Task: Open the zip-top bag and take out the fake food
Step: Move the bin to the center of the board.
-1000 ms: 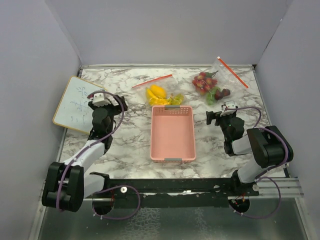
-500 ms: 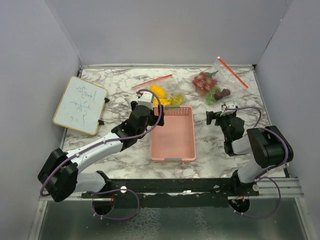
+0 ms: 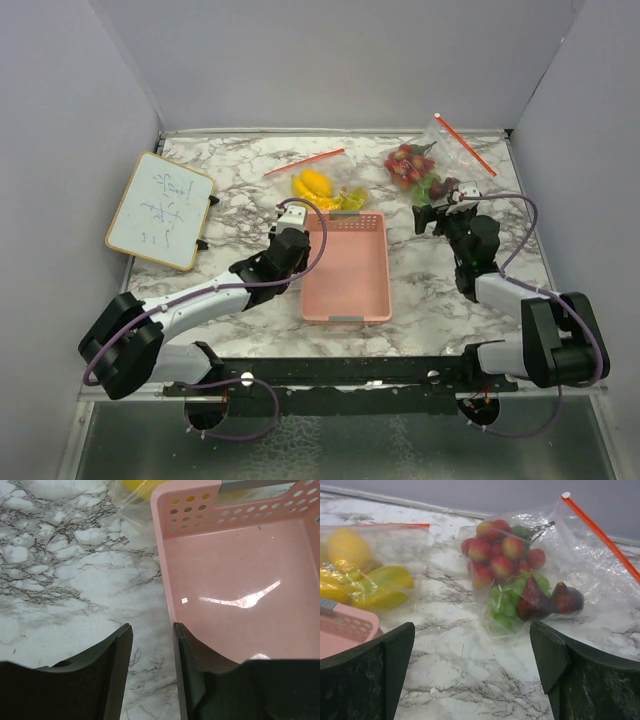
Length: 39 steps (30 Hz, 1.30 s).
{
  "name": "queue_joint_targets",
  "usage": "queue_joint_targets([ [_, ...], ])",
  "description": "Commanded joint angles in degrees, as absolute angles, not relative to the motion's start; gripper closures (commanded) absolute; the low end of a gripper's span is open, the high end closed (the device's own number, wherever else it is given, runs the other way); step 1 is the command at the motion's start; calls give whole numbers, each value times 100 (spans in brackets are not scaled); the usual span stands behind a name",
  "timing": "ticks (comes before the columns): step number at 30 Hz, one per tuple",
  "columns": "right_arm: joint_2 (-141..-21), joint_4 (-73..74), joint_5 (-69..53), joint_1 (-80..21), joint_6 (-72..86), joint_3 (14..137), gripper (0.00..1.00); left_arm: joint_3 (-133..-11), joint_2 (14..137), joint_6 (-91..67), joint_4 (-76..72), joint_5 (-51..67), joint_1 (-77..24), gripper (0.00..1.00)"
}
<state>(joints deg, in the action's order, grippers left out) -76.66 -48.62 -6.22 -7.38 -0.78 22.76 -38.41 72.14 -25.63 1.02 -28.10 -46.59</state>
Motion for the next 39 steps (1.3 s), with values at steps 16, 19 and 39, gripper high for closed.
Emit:
queue_joint_targets([
  [16, -6476, -1372, -1967, -708, 1788, 2988, 1, -3947, 7729, -2789, -186, -2831, -4736, 37],
  [19, -6785, -773, -2353, -701, 1590, 3392, 1, -4004, 7933, -2842, -204, -2812, -4733, 29],
  [39, -6631, -890, -2501, -707, 1753, 3427, 1, -4128, 8448, -2825, -261, -2642, -4781, 56],
])
